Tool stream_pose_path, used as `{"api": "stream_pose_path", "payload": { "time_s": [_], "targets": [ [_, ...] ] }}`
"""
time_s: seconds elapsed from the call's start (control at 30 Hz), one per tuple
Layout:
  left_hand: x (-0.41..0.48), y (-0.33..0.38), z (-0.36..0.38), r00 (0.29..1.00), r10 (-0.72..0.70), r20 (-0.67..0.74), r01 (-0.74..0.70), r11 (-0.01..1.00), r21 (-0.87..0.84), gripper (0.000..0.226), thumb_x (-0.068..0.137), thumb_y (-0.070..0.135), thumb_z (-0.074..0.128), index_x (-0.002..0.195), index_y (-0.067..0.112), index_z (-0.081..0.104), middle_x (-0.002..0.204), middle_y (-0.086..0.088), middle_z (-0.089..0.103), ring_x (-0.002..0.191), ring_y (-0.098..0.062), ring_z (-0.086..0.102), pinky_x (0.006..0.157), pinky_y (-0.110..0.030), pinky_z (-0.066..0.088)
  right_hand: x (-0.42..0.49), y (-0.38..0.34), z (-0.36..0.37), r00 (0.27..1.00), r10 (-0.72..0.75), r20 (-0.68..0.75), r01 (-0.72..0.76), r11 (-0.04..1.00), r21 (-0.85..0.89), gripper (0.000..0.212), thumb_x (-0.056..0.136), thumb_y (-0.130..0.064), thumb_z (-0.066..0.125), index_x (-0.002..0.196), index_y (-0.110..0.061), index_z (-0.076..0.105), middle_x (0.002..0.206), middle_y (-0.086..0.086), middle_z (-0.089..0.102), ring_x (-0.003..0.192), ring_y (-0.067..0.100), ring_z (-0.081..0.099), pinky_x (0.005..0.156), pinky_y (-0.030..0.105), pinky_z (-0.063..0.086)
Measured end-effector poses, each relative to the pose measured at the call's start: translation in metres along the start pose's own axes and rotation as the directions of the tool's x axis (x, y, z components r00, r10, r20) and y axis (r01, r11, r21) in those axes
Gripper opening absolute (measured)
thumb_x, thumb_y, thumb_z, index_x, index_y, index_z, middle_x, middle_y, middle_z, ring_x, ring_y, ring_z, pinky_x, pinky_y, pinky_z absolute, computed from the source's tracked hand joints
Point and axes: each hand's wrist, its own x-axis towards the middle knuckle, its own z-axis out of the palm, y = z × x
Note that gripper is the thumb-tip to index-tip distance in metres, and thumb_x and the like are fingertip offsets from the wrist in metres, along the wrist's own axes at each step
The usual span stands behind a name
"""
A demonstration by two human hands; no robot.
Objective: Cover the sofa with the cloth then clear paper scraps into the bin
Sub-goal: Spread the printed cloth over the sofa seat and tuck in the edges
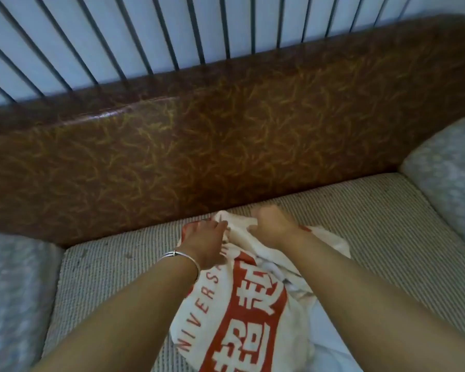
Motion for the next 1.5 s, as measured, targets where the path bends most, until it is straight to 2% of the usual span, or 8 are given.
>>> {"api": "stream_pose_path", "payload": {
  "time_s": [0.23, 0.37, 0.63, 0.8, 0.9, 1.0, 1.13, 1.5],
  "targets": [
    [0.015, 0.012, 0.023, 0.954, 0.029, 0.298, -0.111, 0.959, 0.262, 0.044, 0.089, 0.022, 0.056, 0.131, 0.016, 0.048, 0.133, -0.01, 0.054, 0.122, -0.028, 0.051, 0.105, -0.039, 0.041, 0.017, 0.027, 0.047, 0.979, 0.061, 0.196, -0.051, 0.997, -0.058, 0.045, 0.095, -0.019, 0.05, 0.138, -0.01, 0.042, 0.135, 0.013, 0.051, 0.122, 0.028, 0.051, 0.101, 0.036, 0.045],
    [0.023, 0.018, 0.001, 0.891, 0.107, 0.441, -0.016, 0.979, -0.205, 0.03, 0.087, 0.03, 0.059, 0.117, 0.029, 0.062, 0.121, 0.004, 0.063, 0.112, -0.017, 0.057, 0.101, -0.031, 0.046, 0.016, 0.044, 0.057, 0.941, 0.045, 0.336, -0.021, 0.997, -0.075, 0.054, 0.095, -0.014, 0.047, 0.146, -0.016, 0.031, 0.143, 0.013, 0.042, 0.128, 0.029, 0.046, 0.103, 0.036, 0.043],
    [0.052, 0.057, -0.017, 0.84, 0.179, 0.512, 0.455, 0.281, -0.845, 0.029, 0.093, 0.032, 0.05, 0.112, 0.016, 0.064, 0.107, -0.014, 0.069, 0.105, -0.03, 0.063, 0.095, -0.045, 0.05, 0.013, 0.099, 0.053, 0.9, -0.014, 0.435, -0.12, 0.953, 0.28, 0.033, 0.096, -0.027, 0.049, 0.124, -0.012, 0.057, 0.119, 0.005, 0.059, 0.107, 0.018, 0.057, 0.1, 0.032, 0.043],
    [0.063, 0.112, 0.001, 0.834, -0.106, 0.541, 0.191, 0.976, -0.103, 0.05, 0.099, 0.041, 0.036, 0.142, 0.015, 0.039, 0.142, -0.008, 0.045, 0.133, -0.026, 0.042, 0.106, -0.031, 0.033, 0.022, 0.155, 0.019, 0.986, 0.143, 0.086, -0.161, 0.948, 0.273, 0.027, 0.095, -0.016, 0.046, 0.108, -0.01, 0.068, 0.111, 0.011, 0.067, 0.105, 0.027, 0.062, 0.097, 0.035, 0.048],
    [0.086, 0.151, 0.014, 0.849, 0.029, 0.528, -0.069, 0.996, 0.056, 0.041, 0.1, 0.025, 0.042, 0.138, 0.011, 0.044, 0.144, -0.009, 0.046, 0.131, -0.025, 0.046, 0.103, -0.029, 0.037, 0.023, 0.191, -0.001, 0.965, 0.228, -0.133, -0.16, 0.905, 0.393, 0.023, 0.09, -0.007, 0.046, 0.074, -0.015, 0.062, 0.088, 0.009, 0.064, 0.089, 0.027, 0.063, 0.08, 0.034, 0.051],
    [0.121, 0.192, 0.014, 0.962, 0.182, 0.205, -0.164, 0.981, -0.101, 0.034, 0.097, 0.015, 0.043, 0.127, 0.004, 0.054, 0.134, -0.016, 0.055, 0.123, -0.03, 0.051, 0.099, -0.029, 0.038, 0.024, 0.229, -0.015, 0.903, 0.395, -0.172, -0.215, 0.759, 0.615, 0.017, 0.093, -0.013, 0.045, 0.101, -0.008, 0.059, 0.1, 0.01, 0.06, 0.092, 0.022, 0.055, 0.078, 0.031, 0.044],
    [0.159, 0.238, -0.013, 0.934, -0.123, -0.336, -0.105, 0.804, -0.586, 0.043, 0.089, 0.024, 0.053, 0.129, 0.009, 0.052, 0.129, -0.014, 0.057, 0.122, -0.031, 0.05, 0.105, -0.038, 0.04, 0.02, 0.279, -0.006, 0.854, 0.492, 0.169, -0.477, 0.611, 0.632, 0.061, 0.095, -0.044, 0.044, 0.136, 0.002, 0.044, 0.13, 0.015, 0.055, 0.114, 0.031, 0.056, 0.087, 0.031, 0.045],
    [0.208, 0.303, 0.0, 0.899, 0.015, -0.438, -0.247, 0.842, -0.479, 0.035, 0.095, 0.012, 0.039, 0.129, 0.006, 0.042, 0.123, -0.013, 0.057, 0.115, -0.024, 0.054, 0.089, -0.025, 0.038, 0.001, 0.272, 0.079, 0.734, 0.217, 0.644, -0.649, 0.503, 0.571, 0.072, 0.085, -0.052, 0.058, 0.137, -0.006, 0.04, 0.141, 0.013, 0.047, 0.126, 0.027, 0.05, 0.106, 0.035, 0.042]
  ]
}}
